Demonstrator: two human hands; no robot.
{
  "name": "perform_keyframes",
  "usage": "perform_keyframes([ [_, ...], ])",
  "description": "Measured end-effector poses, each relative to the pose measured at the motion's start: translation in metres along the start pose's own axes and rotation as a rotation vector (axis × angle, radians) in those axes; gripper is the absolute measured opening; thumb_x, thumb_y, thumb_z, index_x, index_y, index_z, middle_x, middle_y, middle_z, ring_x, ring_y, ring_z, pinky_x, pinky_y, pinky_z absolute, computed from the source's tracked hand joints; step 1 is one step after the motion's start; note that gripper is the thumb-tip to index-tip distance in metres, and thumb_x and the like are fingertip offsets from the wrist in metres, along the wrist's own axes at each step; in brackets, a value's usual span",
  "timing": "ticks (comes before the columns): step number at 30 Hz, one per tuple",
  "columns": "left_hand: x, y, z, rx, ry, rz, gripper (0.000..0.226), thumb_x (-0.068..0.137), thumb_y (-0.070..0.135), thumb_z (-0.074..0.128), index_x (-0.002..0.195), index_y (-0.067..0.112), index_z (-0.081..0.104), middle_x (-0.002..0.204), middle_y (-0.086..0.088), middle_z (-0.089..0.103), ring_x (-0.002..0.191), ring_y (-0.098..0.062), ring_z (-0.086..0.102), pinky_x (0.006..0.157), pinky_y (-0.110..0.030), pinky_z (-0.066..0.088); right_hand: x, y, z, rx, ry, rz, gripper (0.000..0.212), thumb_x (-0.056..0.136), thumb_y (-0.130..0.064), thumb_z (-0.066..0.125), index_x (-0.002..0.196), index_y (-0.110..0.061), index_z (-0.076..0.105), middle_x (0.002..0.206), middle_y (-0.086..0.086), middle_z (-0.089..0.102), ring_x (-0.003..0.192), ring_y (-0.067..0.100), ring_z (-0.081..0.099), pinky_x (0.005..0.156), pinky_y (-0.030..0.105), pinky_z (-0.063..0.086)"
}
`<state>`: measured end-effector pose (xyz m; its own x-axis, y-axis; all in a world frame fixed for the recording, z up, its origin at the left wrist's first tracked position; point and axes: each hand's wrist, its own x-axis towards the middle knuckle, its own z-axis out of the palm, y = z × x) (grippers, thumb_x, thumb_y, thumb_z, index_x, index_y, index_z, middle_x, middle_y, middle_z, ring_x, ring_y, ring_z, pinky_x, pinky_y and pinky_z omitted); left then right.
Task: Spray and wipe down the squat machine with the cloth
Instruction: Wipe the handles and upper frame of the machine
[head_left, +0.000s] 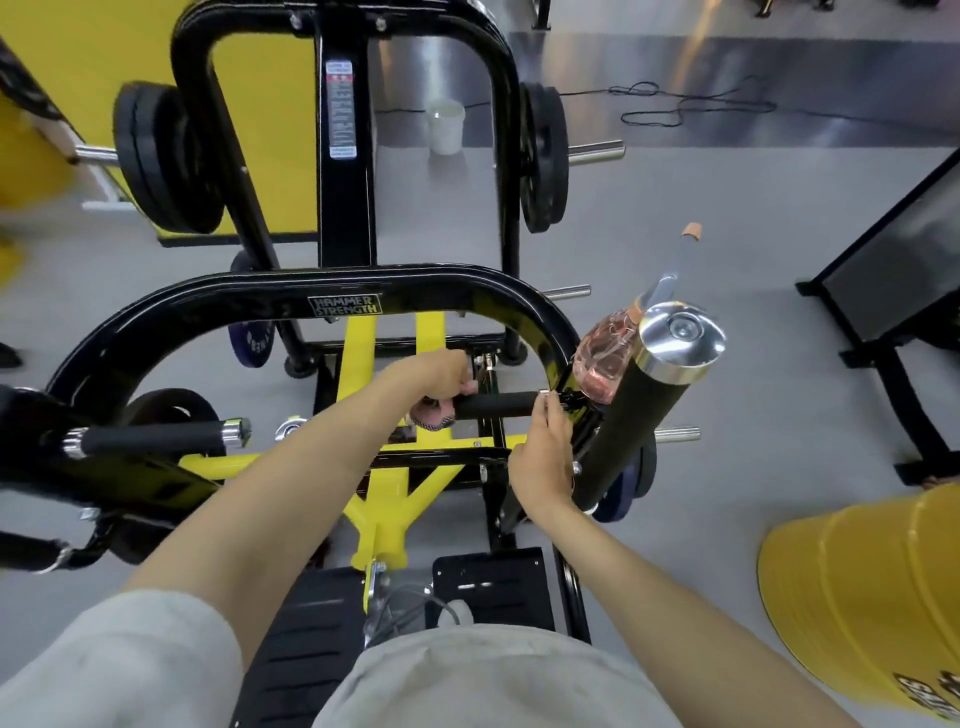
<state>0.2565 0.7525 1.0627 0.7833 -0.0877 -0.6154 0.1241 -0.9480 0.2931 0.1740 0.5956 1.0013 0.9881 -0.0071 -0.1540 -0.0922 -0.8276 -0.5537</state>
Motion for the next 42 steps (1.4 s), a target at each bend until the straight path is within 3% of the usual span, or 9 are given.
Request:
perform_keyframes([
  [5, -0.015, -0.005, -0.001, -0.029, 0.000, -0.085, 0.022, 0.099, 0.022, 0.050, 0.087, 0.005, 0.057, 0.062, -0.007, 0.059, 0.046, -0.022, 0.054, 0.048, -0.025, 0.044, -0.002, 0.002, -0.005, 0.023, -0.033, -0.002, 0.077, 0.087, 0.007, 0.046, 0.153, -0.009, 0.010, 0.160, -0.004, -0.001, 0.146, 0.016, 0.008, 0.115, 0.034, 0.028],
  [10, -0.038, -0.007, 0.013, 0.342, 0.244, -0.163, 0.023, 0.089, 0.004, 0.055, 0.112, 0.007, 0.059, 0.107, -0.010, 0.062, 0.105, -0.031, 0.058, 0.072, -0.033, 0.044, -0.004, -0.002, -0.022, 0.208, -0.174, 0.049, 0.076, 0.088, 0.016, 0.040, 0.153, -0.009, 0.010, 0.160, -0.006, -0.001, 0.126, -0.003, 0.026, 0.073, -0.012, 0.022],
  [12, -0.039, -0.019, 0.025, 0.288, 0.324, -0.173, 0.022, 0.092, 0.010, 0.053, 0.112, 0.010, 0.060, 0.105, -0.010, 0.063, 0.101, -0.029, 0.056, 0.071, -0.033, 0.043, -0.005, -0.003, -0.022, 0.280, -0.174, 0.047, 0.075, 0.089, 0.017, 0.039, 0.153, -0.009, 0.010, 0.160, -0.005, 0.001, 0.105, -0.012, 0.026, 0.076, -0.008, 0.025],
  [19, -0.056, -0.026, 0.072, -0.405, 0.562, -0.381, 0.026, 0.080, 0.008, 0.070, 0.104, 0.008, 0.060, 0.093, -0.010, 0.067, 0.094, -0.031, 0.062, 0.066, -0.032, 0.042, 0.002, 0.007, 0.003, 0.195, -0.039, 0.008, 0.077, 0.087, 0.011, 0.042, 0.153, -0.012, 0.011, 0.160, -0.005, 0.003, 0.146, 0.015, 0.006, 0.118, 0.029, 0.021],
  [24, -0.065, -0.030, 0.101, -0.575, 0.745, -0.342, 0.022, 0.099, 0.016, 0.045, 0.094, 0.004, 0.063, 0.049, 0.005, 0.060, 0.069, -0.016, 0.065, 0.061, -0.028, 0.046, 0.003, 0.006, 0.014, 0.132, 0.015, 0.002, 0.080, 0.085, 0.010, 0.046, 0.153, -0.010, 0.009, 0.160, -0.003, 0.001, 0.145, 0.018, 0.007, 0.111, 0.038, 0.036],
  [29, -0.053, -0.032, 0.099, -0.199, 0.805, -0.130, 0.053, 0.077, -0.006, 0.065, 0.125, 0.014, 0.056, 0.122, -0.002, 0.055, 0.101, -0.025, 0.052, 0.063, -0.033, 0.047, 0.002, 0.007, 0.014, 0.068, 0.011, -0.014, 0.081, 0.085, 0.007, 0.048, 0.153, -0.009, 0.007, 0.160, 0.000, 0.000, 0.145, 0.021, 0.009, 0.108, 0.039, 0.038],
  [33, -0.040, -0.026, 0.071, -0.024, 0.675, -0.168, 0.032, 0.088, -0.002, 0.051, 0.115, 0.010, 0.061, 0.116, -0.006, 0.059, 0.110, -0.028, 0.045, 0.068, -0.034, 0.038, 0.004, 0.010, 0.010, 0.058, -0.027, -0.022, 0.082, 0.085, 0.007, 0.049, 0.153, -0.010, 0.005, 0.160, -0.002, -0.002, 0.145, 0.019, 0.005, 0.109, 0.039, 0.037],
  [39, -0.050, -0.041, 0.056, -1.208, 0.488, -0.244, 0.041, 0.091, -0.004, 0.031, 0.081, 0.012, 0.068, 0.058, -0.004, 0.062, 0.057, -0.021, 0.054, 0.050, -0.027, 0.043, 0.006, 0.010, 0.008, 0.077, -0.059, -0.011, 0.082, 0.086, 0.009, 0.046, 0.153, -0.011, 0.004, 0.160, -0.005, -0.005, 0.146, 0.017, 0.002, 0.111, 0.034, 0.035],
  [42, -0.053, -0.039, 0.075, -1.578, 0.467, -0.359, 0.032, 0.097, 0.004, 0.038, 0.088, 0.013, 0.067, 0.070, -0.008, 0.062, 0.065, -0.021, 0.058, 0.059, -0.029, 0.051, 0.005, 0.011, 0.008, 0.076, -0.056, -0.026, 0.083, 0.085, 0.010, 0.047, 0.153, -0.011, 0.004, 0.160, -0.006, -0.005, 0.146, 0.017, 0.004, 0.107, 0.031, 0.038],
])
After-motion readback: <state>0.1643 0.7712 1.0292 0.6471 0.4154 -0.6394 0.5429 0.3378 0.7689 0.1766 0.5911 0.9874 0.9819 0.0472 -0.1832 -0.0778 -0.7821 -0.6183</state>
